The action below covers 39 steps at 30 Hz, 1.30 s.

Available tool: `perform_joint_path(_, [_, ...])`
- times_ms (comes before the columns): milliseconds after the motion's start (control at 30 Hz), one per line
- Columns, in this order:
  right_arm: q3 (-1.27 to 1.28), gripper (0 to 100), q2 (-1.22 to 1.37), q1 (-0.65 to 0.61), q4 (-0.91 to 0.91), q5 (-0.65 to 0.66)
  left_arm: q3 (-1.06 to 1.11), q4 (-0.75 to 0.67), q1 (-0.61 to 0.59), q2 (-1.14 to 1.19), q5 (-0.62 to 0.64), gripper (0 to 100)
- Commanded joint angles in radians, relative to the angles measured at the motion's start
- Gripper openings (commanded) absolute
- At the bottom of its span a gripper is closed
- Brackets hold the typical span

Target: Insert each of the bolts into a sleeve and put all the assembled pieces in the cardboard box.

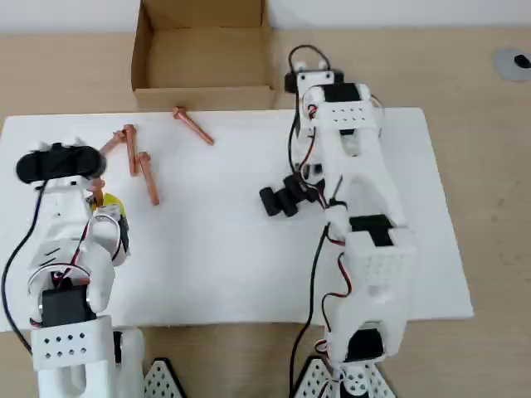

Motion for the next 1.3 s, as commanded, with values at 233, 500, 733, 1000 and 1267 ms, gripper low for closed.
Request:
perform_joint_path(233, [-0.090, 15.7, 0.013, 0.002, -0.011, 0.011, -0.009, -0.018, 0.015, -0.016, 0.040, 1])
perform_joint_path(500, [-0.209, 15.7, 0.013, -0.036, 0.052, 0.003, -0.009, -0.018, 0.015, -0.016, 0.040, 1])
perform_joint_path(733, [-0.219, 15.7, 0.048, -0.062, 0.017, -0.017, -0.008, -0.017, 0.015, -0.016, 0.040, 1])
perform_joint_path(1000, [-0.220, 15.7, 0.133, -0.058, 0.015, -0.077, -0.008, -0.017, 0.015, -0.016, 0.040, 1])
perform_joint_path(1267, [-0.217, 15.7, 0.133, -0.058, -0.021, -0.074, -0.008, -0.017, 0.015, -0.016, 0.040, 1])
